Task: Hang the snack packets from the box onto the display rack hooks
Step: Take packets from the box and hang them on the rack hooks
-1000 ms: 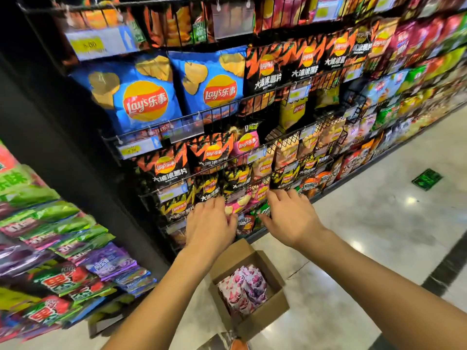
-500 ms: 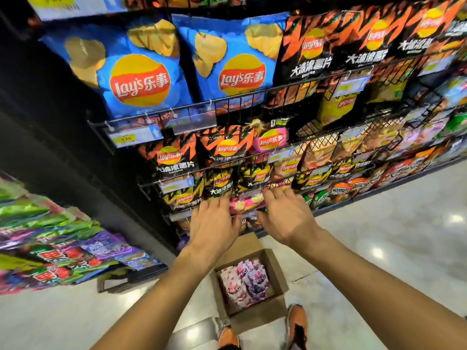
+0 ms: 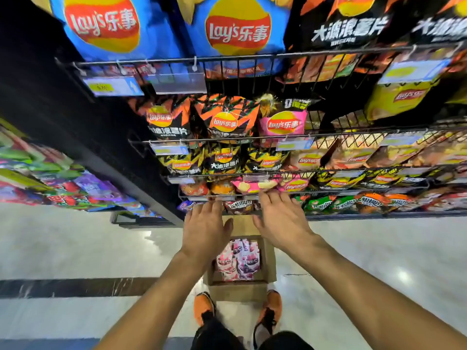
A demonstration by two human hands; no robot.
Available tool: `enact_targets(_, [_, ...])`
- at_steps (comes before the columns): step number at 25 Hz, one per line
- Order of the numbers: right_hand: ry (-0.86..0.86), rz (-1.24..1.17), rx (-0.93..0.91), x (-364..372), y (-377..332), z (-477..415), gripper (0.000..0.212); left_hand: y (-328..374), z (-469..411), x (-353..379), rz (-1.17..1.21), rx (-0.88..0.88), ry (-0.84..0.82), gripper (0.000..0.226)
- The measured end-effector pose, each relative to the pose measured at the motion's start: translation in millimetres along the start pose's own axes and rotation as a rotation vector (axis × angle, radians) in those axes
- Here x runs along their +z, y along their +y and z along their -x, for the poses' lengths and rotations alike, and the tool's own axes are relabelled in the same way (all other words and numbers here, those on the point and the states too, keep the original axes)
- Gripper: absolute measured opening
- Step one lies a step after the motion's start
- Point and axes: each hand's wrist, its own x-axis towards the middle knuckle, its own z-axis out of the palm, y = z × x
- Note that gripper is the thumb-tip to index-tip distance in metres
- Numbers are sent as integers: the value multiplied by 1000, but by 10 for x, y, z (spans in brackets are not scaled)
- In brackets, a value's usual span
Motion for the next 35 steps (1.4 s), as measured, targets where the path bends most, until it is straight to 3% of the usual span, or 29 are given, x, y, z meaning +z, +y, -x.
enact_targets(7, [-174, 18, -108, 868, -37, 42, 57, -168, 272, 862, 12, -97, -136, 58])
enact_targets(17, [-423, 44, -56, 2622, -113, -67, 53, -453, -7, 2438, -12, -81, -341, 53])
enact_targets(23, [-413, 12, -37, 3941, 103, -421, 61, -617, -377, 3760, 32, -130, -490, 57])
enact_targets(30, [-331, -160, 108, 5602, 288, -877, 52, -858, -807, 5389, 221, -355, -470, 78])
enact_targets(35, [-318, -554, 528, 6412, 360, -1279, 61, -1070, -1097, 6320, 497, -614, -397, 92])
